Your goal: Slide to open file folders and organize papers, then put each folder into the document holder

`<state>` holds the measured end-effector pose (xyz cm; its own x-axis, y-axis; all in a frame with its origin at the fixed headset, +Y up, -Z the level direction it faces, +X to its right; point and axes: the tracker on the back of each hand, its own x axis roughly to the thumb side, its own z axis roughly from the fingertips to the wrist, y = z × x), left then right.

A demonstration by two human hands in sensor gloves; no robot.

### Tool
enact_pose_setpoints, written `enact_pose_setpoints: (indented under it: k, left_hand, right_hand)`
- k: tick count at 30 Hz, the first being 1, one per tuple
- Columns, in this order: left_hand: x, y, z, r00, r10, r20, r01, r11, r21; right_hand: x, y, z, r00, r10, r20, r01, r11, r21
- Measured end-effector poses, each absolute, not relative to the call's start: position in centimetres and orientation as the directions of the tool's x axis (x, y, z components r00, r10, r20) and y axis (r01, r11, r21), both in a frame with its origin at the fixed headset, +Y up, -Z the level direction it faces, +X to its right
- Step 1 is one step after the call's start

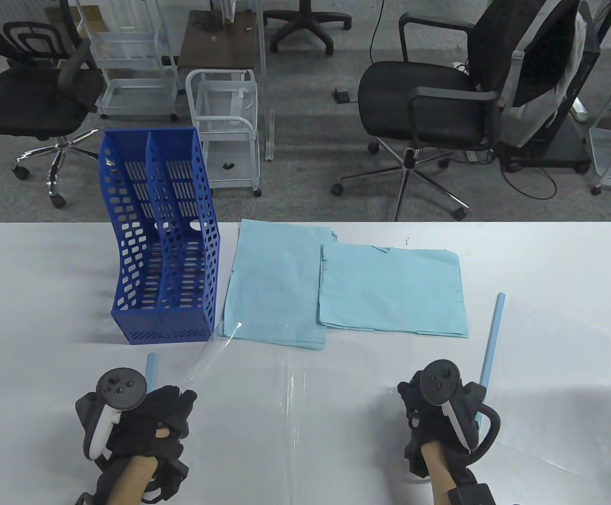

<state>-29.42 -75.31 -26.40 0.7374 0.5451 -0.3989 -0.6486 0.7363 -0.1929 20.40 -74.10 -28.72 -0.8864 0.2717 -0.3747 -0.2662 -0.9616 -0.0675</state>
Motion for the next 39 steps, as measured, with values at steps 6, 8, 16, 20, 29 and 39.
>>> enact_pose_setpoints:
  k: [6,8,16,20,29,39]
  left_hand:
    - [-29.1,-75.6,-26.5,0.759,0.509,-0.407,-0.622,0.752,-0.218]
    - [-29.1,-75.7,-26.6,0.765,0.497,-0.41,-0.613,0.757,-0.227]
    - [-29.1,-76.0,-26.6,0.783,0.452,-0.427,-0.581,0.776,-0.244]
    - [-29.1,-75.9,-26.5,0.788,0.442,-0.428,-0.571,0.785,-0.241]
    - [-29.1,-74.9,-26.0,0.819,0.397,-0.413,-0.493,0.856,-0.155]
    - [-27.0,-71.7,-23.9,0.915,0.333,-0.229,-0.316,0.943,0.107]
  right_hand:
    - [19.8,-74.7,-29.0,-0.903,0.218,-0.371,-0.223,-0.974,-0.03]
    - [19.6,-74.8,-29.1,-0.908,0.2,-0.368,-0.207,-0.978,-0.02]
    - [19.3,-75.1,-29.2,-0.917,0.148,-0.37,-0.156,-0.988,-0.008]
    - [19.2,-75.1,-29.2,-0.92,0.129,-0.371,-0.136,-0.991,-0.006]
    - [18.6,-74.1,-28.4,-0.909,-0.004,-0.417,-0.023,-0.998,0.061]
    - [18.0,-71.2,-30.2,-0.931,0.205,-0.301,-0.165,-0.974,-0.152]
